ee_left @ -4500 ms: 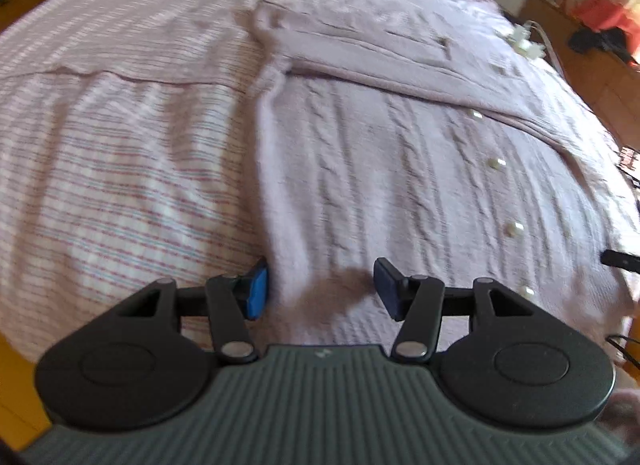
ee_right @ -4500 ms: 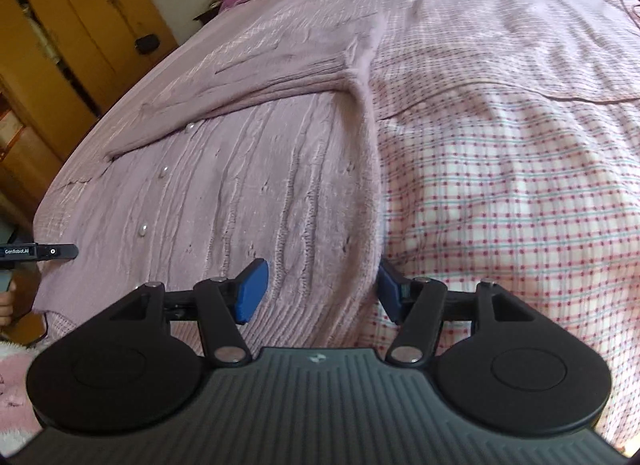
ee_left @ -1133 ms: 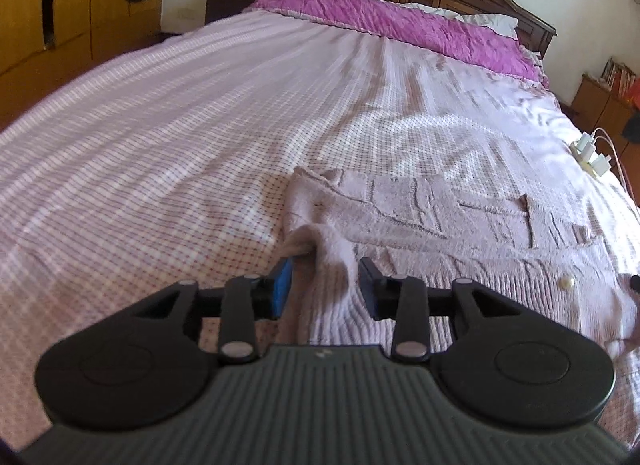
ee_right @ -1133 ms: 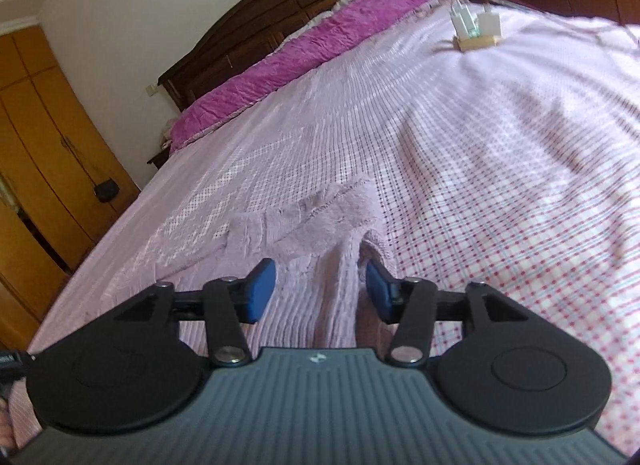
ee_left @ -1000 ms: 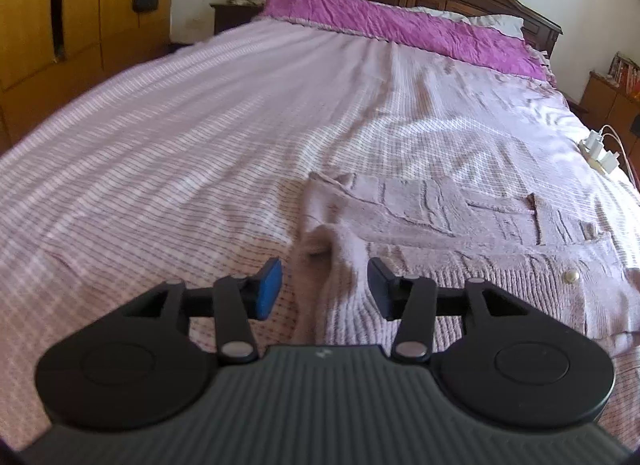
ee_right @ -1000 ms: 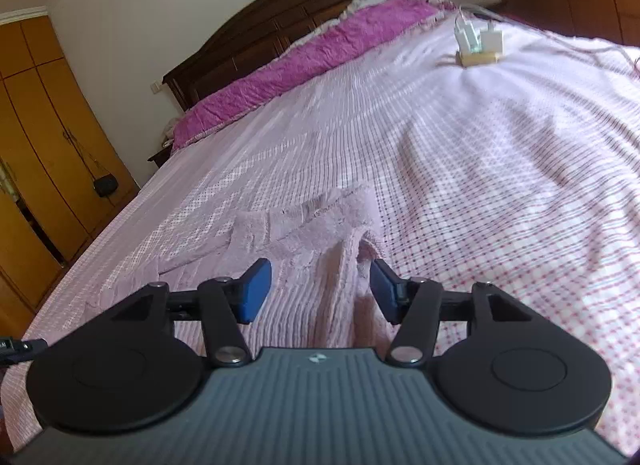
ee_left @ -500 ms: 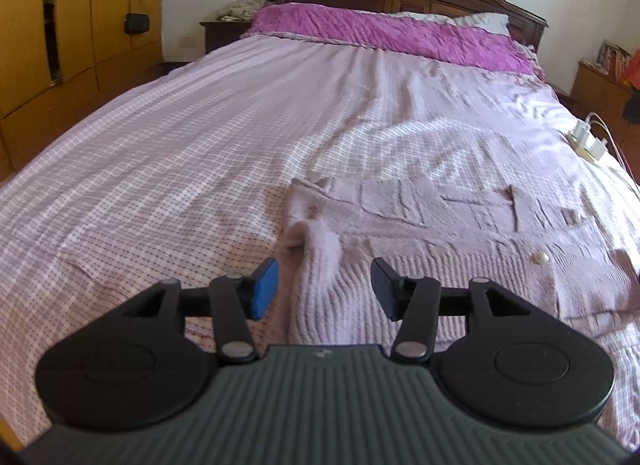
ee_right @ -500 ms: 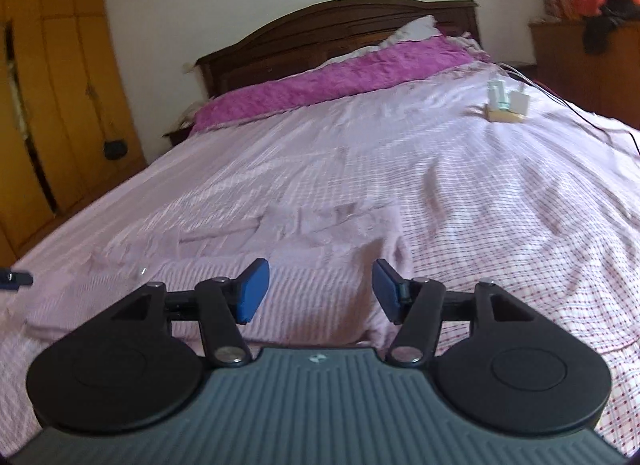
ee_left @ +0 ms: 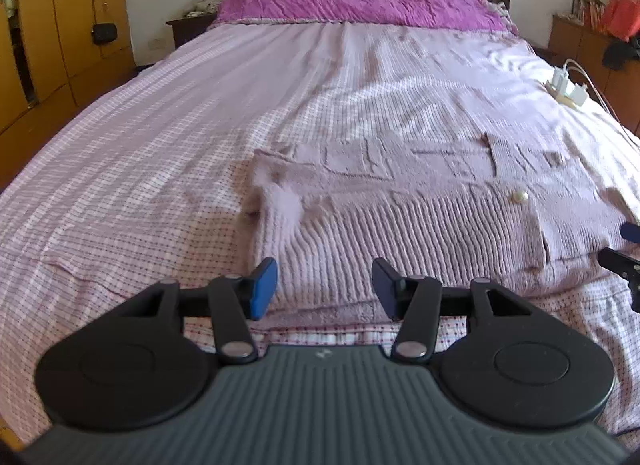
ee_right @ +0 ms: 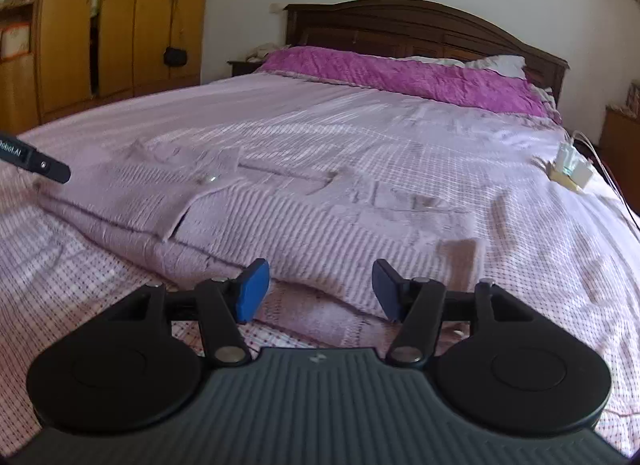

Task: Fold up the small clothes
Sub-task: 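Open both tools and withdraw from the folded cardigan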

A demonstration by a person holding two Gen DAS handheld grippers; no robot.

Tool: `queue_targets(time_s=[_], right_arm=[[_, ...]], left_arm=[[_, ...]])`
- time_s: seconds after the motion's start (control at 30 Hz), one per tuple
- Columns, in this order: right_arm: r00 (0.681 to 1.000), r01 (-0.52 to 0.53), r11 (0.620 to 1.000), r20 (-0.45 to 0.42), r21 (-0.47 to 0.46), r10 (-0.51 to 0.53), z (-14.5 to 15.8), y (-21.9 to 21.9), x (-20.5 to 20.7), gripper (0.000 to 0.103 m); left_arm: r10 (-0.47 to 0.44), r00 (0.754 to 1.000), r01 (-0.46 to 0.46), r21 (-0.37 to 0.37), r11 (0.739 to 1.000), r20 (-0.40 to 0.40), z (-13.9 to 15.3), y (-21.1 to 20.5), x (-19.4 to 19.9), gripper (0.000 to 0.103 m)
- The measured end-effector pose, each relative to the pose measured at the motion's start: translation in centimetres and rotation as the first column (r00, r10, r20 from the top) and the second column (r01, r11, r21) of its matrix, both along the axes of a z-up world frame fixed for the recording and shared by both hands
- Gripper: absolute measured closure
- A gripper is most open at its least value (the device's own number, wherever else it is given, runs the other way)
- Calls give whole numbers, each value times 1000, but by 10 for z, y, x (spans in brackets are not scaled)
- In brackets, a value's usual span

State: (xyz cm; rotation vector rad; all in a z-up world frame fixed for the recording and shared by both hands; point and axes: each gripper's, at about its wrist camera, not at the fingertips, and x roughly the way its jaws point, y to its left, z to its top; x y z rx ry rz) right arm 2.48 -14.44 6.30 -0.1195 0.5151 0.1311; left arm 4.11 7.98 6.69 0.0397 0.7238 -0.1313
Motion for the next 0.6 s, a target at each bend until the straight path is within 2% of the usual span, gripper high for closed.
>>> queue_targets(time_s=[0.03,0.07,0.1,0.17,0.37,0.6], right_arm=[[1000,-8,1000,-4,-10,8,-1,4,1,38],[1000,-15,1000,-7,-18,15,-2,7,3,38],[1000,-22,999,-10,-23,21,-3,9,4,38],[999,-30,999,-18,-31,30,-5,11,7,38],[999,-41,997,-32,-68,38,-10,18,14,38],[999,-29,995,-28,-92,27,-12,19,18,38]], left_arm=[[-8,1000,8,9,1000,-4,-2,-3,0,48],[-14,1000,14,20,1000,-6,-4,-5,1,43],[-20,1000,20,31,999,-5,-5,-8,1,33],[-26,1000,26,49,998,8,-8,-13,0,19],[-67,998,66,85,994,10,-12,-23,-1,18],[-169,985,163,123,979,36,-15,-39,-8,18]])
